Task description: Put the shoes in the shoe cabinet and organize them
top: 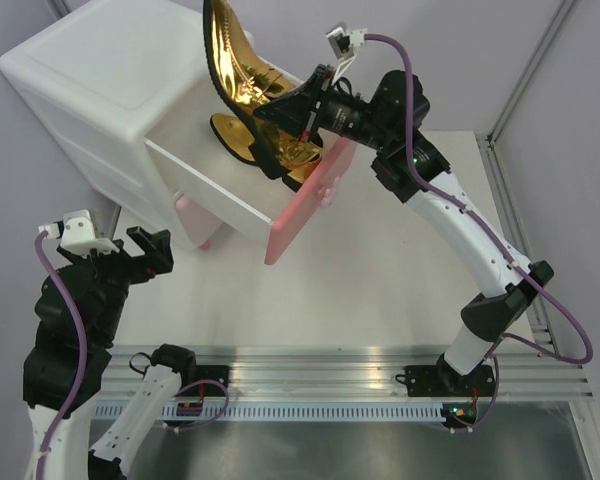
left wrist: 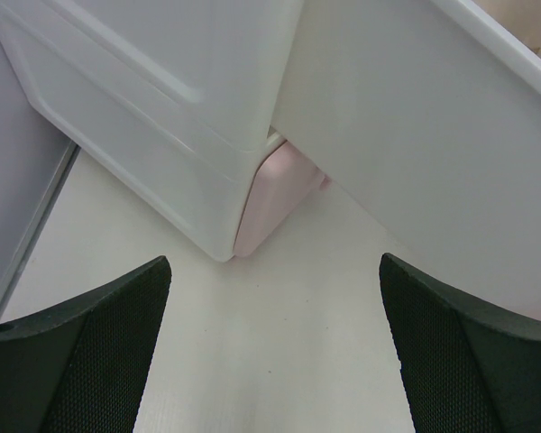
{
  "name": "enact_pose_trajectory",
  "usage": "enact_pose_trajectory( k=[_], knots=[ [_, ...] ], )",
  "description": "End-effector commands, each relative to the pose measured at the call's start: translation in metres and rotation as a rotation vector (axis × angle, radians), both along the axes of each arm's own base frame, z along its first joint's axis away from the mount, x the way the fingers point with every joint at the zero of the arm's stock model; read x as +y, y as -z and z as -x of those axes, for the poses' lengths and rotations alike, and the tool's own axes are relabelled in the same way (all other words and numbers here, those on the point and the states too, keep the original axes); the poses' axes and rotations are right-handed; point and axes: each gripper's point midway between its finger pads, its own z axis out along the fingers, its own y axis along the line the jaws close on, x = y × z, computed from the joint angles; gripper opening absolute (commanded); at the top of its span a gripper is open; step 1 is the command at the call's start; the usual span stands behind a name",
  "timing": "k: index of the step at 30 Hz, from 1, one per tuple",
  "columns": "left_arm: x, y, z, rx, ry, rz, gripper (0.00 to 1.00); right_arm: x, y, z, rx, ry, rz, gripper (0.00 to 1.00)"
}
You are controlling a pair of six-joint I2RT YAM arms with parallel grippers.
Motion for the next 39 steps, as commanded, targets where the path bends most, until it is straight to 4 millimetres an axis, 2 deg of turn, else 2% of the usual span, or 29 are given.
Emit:
enact_pose_trajectory(
  k=[1,2,3,5,10,19,27,39],
  knots=[
    [-0.002,-0.003,-0.005,0.010,0.007,-0.016,1.00,0.006,-0.021,0.005,-0.093,0.006,-0.036,0.00],
    [-0.002,-0.003,-0.005,0.010,0.009,-0.017,1.00,0.013,-0.011,-0.001,-0.072,0.006,-0.012,0.01],
    [-0.002,-0.003,-0.006,0.012,0.009,-0.017,1.00,0.014,-0.012,-0.001,-0.079,0.008,-0.009,0.00],
    [-0.002,-0.003,-0.006,0.012,0.009,-0.017,1.00,0.023,0.011,-0.007,-0.010,0.003,0.060,0.01],
    [-0.003,-0.003,-0.007,0.012,0.011,-0.022,1.00,0.023,0.036,-0.003,0.052,0.006,0.150,0.01],
    [-0.003,-0.004,-0.011,0.014,0.017,-0.041,1.00,0.015,0.044,0.015,0.073,-0.026,0.241,0.01],
    [-0.006,-0.004,-0.015,0.013,0.028,-0.057,1.00,0.020,0.052,0.026,0.065,-0.099,0.281,0.00],
    [-0.006,-0.007,-0.018,0.006,0.030,-0.065,1.00,0.036,0.066,0.025,0.085,-0.151,0.303,0.01]
  ],
)
